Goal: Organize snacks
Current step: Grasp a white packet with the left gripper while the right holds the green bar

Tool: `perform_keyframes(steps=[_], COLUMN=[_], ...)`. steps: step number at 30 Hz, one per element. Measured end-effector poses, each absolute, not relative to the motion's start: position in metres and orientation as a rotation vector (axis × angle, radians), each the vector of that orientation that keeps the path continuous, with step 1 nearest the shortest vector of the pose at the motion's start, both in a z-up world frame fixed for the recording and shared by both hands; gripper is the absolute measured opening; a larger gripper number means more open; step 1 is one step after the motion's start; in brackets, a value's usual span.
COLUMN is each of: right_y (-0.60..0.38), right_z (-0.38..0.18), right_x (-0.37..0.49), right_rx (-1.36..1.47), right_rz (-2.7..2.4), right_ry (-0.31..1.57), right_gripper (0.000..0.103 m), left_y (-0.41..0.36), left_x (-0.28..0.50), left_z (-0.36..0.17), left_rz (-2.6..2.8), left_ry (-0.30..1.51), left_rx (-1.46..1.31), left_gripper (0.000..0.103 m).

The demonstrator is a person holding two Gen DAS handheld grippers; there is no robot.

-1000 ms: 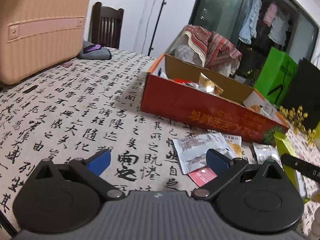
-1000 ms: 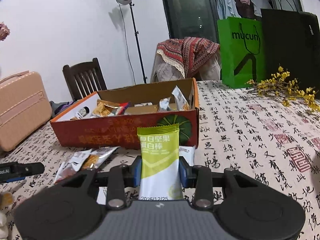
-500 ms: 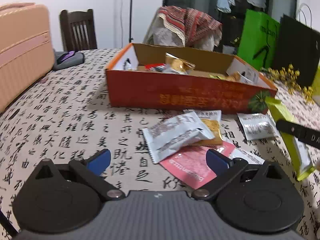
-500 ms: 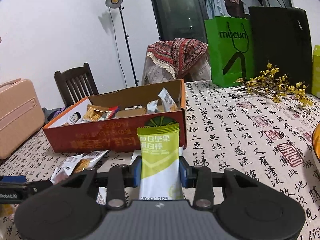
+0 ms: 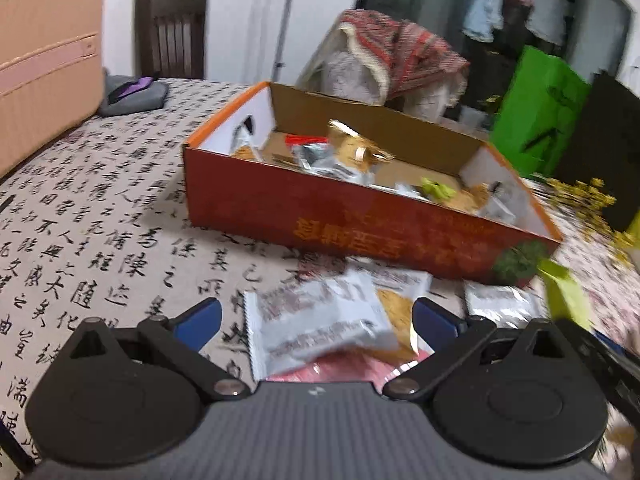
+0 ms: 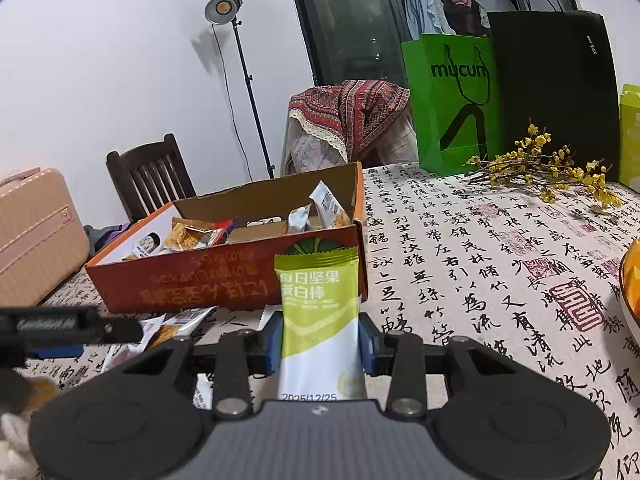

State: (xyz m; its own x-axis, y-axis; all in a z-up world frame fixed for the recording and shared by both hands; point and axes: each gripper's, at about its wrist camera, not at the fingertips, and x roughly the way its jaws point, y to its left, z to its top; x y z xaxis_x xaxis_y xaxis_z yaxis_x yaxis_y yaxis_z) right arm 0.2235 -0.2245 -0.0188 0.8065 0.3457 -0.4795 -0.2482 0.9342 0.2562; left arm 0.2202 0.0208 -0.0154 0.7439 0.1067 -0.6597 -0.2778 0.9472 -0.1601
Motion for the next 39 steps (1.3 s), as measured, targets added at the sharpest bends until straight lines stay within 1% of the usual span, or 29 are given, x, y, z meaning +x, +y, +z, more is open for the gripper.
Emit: perform_keyframes(steps=[5,9,14,15,17,19,22,26,29,30,31,32,34,35,37,39], right_y=[-0.226,-0.227,-0.226,-0.226,-0.225,-0.225,-0.224,-0.224,-0.224,-0.224,-0.225,-0.225,-0.225,-0.224,-0.224,-0.225], right_z=[-0.020,-0.022,-0.022,-0.022,-0.023,-0.023,-0.024,-0.025,-0.025,-0.024,-0.024,-0.024,-0.024,-0.024,-0.025,-0.024], right_x=[0.226,0.228,0.228,0.228,0.229,0.230,0.230,0.231,0.231,0.230,0.230,0.230,0.230,0.230,0.231,0.231], right_rx=[0.188,0.195,0.188,0.186,0.183,0.181,0.176,0.172,0.171,0.172,0.173,0.173,0.170,0.167,0.167,0.169], right_rz=[0.308,0.304,0.304,0.303,0.301,0.299,0.295,0.289,0.286,0.286,0.287,0.287,0.283,0.279,0.274,0.267], right_ry=[0.561,0.572,0.572,0.574,0.581,0.584,0.587,0.589,0.588,0.585,0.581,0.578,0.576,0.579,0.582,0.579], right_gripper=[0.037,0.037,0.038,0.038,0.038,0.038,0.038,0.038,0.038,0.038,0.038,0.038,0.038,0.038,0.038,0.038], left_y=[0.030,0.030,0.015,0.014,0.015,0.018,0.022,0.027,0.028,0.028,0.029,0.029,0.029,0.029,0.028,0.027], left_x=[0.235,0.234,0.234,0.233,0.231,0.228,0.224,0.221,0.219,0.217,0.215,0.213,0.209,0.208,0.205,0.201], left_z=[-0.029,-0.030,-0.035,-0.035,-0.034,-0.033,-0.032,-0.031,-0.030,-0.028,-0.027,-0.025,-0.023,-0.021,-0.018,-0.014], left_rz=[0.234,0.222,0.202,0.195,0.189,0.193,0.190,0.191,0.185,0.180,0.180,0.186,0.195,0.200,0.192,0.186], left_ry=[0.755,0.741,0.742,0.737,0.725,0.712,0.696,0.677,0.663,0.654,0.641,0.630,0.608,0.596,0.578,0.558], left_rx=[-0.323,-0.320,-0.224,-0.222,-0.231,-0.247,-0.264,-0.285,-0.285,-0.289,-0.292,-0.292,-0.289,-0.284,-0.283,-0.282], left_gripper=[0.103,0.103,0.103,0.100,0.092,0.081,0.071,0.065,0.058,0.054,0.046,0.044,0.036,0.035,0.024,0.019])
